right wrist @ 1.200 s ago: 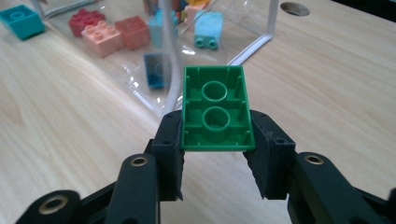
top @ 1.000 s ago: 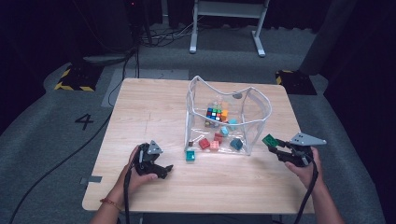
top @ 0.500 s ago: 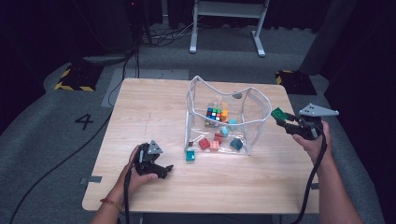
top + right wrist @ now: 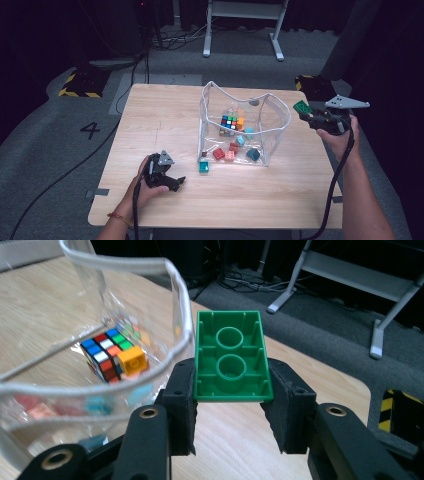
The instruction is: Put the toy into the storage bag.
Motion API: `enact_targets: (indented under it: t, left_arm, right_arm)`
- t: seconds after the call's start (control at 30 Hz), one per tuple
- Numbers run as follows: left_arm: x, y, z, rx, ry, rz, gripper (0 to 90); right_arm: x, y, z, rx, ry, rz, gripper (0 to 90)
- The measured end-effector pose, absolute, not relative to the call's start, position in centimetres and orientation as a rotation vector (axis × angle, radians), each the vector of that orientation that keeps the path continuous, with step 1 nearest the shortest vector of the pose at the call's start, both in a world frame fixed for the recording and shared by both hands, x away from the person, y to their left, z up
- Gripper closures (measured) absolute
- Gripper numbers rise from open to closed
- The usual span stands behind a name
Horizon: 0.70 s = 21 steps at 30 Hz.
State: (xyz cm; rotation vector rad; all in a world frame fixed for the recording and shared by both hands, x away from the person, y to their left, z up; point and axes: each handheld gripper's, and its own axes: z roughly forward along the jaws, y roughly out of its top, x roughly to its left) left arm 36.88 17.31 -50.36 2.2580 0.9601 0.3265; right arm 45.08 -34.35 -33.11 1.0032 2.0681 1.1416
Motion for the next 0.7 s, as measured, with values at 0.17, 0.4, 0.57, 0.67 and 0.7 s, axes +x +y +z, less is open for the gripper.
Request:
enact_targets:
  t: [0.17,0.4,0.57,0.67,0.7]
  left_arm:
    - [36.9,17.3,-50.4,2.258,0.960,0.327,1.7]
    - [36.9,17.3,-50.4,2.258,0.960,0.327,1.7]
    - [36.9,17.3,-50.4,2.258,0.960,0.326,1.7]
    - [36.9,17.3,-50.4,2.258,0.960,0.327,1.7]
    - [36.9,17.3,-50.4,2.258,0.960,0.327,1.7]
  right_arm:
    - [45.3,-33.6,-31.4,0.966,2.059,1.165,59.2]
    - [45.6,-31.8,-29.9,0.898,2.084,1.220,59.2]
    - [45.7,-30.2,-29.5,0.845,2.117,1.245,59.2]
    - [46.0,-29.2,-29.5,0.812,2.148,1.264,59.2]
    - [46.0,-28.8,-29.5,0.813,2.167,1.259,59.2]
